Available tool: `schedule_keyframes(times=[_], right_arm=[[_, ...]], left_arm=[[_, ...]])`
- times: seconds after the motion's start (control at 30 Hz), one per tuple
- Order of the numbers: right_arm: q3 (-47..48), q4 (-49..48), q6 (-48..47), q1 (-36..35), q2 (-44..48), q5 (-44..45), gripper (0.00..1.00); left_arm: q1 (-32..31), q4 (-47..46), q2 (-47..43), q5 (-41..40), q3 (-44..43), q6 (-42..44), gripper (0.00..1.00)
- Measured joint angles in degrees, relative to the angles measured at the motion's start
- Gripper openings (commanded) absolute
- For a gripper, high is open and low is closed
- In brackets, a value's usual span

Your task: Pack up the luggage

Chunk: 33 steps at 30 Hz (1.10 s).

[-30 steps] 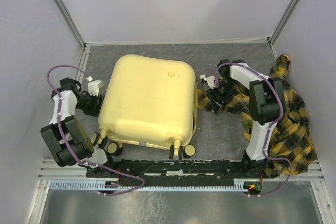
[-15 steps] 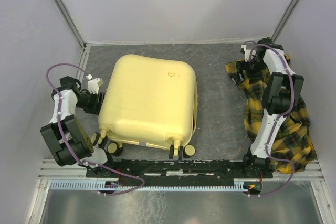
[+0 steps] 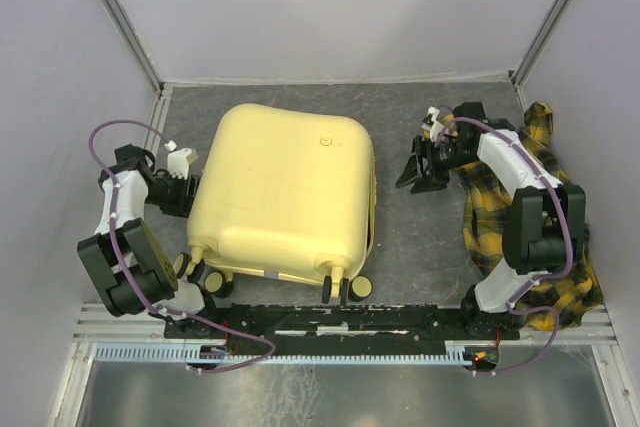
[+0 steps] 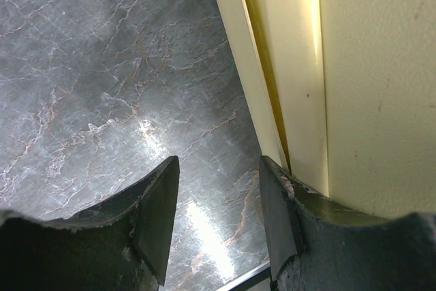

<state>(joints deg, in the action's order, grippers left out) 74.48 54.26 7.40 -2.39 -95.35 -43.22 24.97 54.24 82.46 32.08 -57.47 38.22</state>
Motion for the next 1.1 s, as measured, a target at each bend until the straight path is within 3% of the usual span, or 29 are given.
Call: schedule_keyframes(times=[0.23,0.53,0.73,0.93,1.1], right_arm=[[-9.35,-8.00,8.87,-5.81,0.55,-5.14,0.59],[-13.27,-15.28,13.99,-14.36,3.80,-4.31,0.39],[-14.08,-17.42,16.22,-16.74,3.80,-2.34,0.02],[-11.45,-13.53,16.70,-16.90,3.39,0.42,0.02],[-3.85,-6.82,15.30,-16.70,-2.36,1.97,0.02]], left_arm=[[-0.04,-0.48,-0.98,-0.24,0.28,0.02,0.57],[-0.04,-1.38,-2.93,-0.55,1.42,0.13,0.56],[-0.04,-1.49,-3.02,-0.52,1.53,0.20,0.54],[-0.11,-0.52,-3.02,0.07,1.60,1.88,0.46],[-0.55,-0.33,-2.84,1.07,1.57,2.19,0.44]])
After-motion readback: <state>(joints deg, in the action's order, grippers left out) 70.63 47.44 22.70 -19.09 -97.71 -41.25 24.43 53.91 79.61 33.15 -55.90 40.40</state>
